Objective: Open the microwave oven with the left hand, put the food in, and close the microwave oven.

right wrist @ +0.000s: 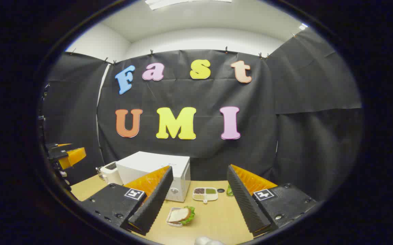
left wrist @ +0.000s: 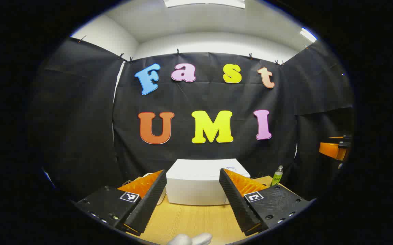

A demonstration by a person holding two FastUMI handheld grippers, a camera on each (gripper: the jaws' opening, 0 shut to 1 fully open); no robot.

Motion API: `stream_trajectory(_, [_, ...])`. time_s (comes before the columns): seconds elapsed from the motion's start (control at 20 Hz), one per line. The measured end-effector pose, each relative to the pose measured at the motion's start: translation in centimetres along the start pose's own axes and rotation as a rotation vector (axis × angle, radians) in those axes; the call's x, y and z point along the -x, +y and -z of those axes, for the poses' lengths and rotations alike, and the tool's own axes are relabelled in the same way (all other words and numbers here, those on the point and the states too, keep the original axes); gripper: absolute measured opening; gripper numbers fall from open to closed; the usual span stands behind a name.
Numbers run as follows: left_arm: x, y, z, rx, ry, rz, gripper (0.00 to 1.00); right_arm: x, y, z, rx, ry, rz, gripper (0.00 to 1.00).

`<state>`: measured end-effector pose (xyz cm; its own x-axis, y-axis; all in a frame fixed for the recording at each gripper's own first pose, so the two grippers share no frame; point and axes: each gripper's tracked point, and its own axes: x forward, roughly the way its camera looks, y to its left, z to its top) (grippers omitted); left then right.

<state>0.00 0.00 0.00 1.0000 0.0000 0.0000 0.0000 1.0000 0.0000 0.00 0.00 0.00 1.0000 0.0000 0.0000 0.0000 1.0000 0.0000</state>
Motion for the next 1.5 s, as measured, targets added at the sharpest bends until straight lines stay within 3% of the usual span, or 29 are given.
stream_trajectory(0.1, [-0.3,-0.3,0.0,-0.006,-0.002,0.007,0.96,0.0,0.0,0.3,-0.002,0.009,0.001,1.00])
stream_trajectory(0.8, [-3.7,-1.3,1.9,-0.029,0.002,0.016,0.96,-1.5,-0.5,0.3,0.012,0.020,0.006,0.96])
stream_trajectory(1.1, [-8.4,-5.0,6.8,-0.041,0.016,0.070,0.95,-1.1,-1.6,-0.6,-0.001,-0.004,0.020,1.00])
stream_trajectory(1.15, [-9.4,-6.0,8.1,-0.038,0.024,0.085,0.95,-1.0,-2.2,-0.6,-0.002,-0.003,0.030,0.96])
stream_trajectory(1.2, [-10.4,-6.8,9.5,-0.038,0.035,0.091,0.96,-0.8,-2.7,-0.7,0.004,0.004,0.042,1.00])
stream_trajectory(1.5, [-17.1,-12.6,17.9,-0.038,0.150,0.146,0.96,0.3,-4.8,-0.2,0.075,0.051,0.123,0.96])
